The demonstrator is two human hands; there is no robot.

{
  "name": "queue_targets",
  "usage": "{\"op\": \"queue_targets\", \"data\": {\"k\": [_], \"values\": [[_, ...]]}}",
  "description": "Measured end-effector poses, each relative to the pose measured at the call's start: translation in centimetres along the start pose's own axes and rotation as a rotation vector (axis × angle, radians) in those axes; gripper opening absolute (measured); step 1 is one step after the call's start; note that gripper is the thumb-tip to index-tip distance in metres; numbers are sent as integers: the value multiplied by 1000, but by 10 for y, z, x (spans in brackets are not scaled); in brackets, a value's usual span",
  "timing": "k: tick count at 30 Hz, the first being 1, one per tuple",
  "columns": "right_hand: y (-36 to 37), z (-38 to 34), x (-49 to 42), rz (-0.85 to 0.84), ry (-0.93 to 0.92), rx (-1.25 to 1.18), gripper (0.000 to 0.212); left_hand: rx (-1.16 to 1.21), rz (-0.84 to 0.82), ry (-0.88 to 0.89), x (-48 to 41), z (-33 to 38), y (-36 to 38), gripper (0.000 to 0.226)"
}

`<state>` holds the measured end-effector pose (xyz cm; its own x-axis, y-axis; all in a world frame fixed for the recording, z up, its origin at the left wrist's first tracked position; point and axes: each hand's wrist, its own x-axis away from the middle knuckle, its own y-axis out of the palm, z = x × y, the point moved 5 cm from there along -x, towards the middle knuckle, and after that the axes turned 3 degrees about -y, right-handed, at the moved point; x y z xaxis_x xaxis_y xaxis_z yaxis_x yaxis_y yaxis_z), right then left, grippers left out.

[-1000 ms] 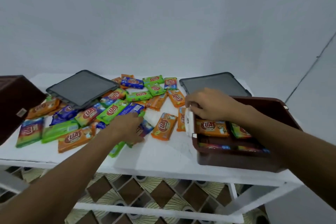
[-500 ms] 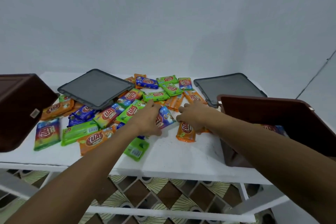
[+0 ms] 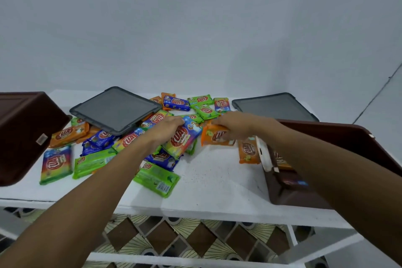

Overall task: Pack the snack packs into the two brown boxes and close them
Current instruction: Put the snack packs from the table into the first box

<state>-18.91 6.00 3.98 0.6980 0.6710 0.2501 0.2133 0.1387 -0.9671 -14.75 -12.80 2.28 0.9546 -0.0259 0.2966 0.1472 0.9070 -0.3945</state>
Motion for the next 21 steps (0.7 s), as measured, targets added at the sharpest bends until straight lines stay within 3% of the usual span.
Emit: {"op": "queue_targets", "data": {"k": [3,6,9,14,18,21], "values": [[-23,3,11,90,3,-240,46,-16,-10,61,-3,1,-11,39],[-32,22,35,149,49,-802,32,-128,13,117,-1,13,-17,96],[-35,43,67,195,179,-1104,25,-262,18,178,-4,27,-11,80],[-12,94,135,122,328,-653,66,-458,-12,445,1,88,57,58],[20,124,163,20,305,-261,61,-754,-19,643,2,131,124,69],[42,141,169,17,303,-30,60,-941,-69,686,-2,144,170,74]]}}
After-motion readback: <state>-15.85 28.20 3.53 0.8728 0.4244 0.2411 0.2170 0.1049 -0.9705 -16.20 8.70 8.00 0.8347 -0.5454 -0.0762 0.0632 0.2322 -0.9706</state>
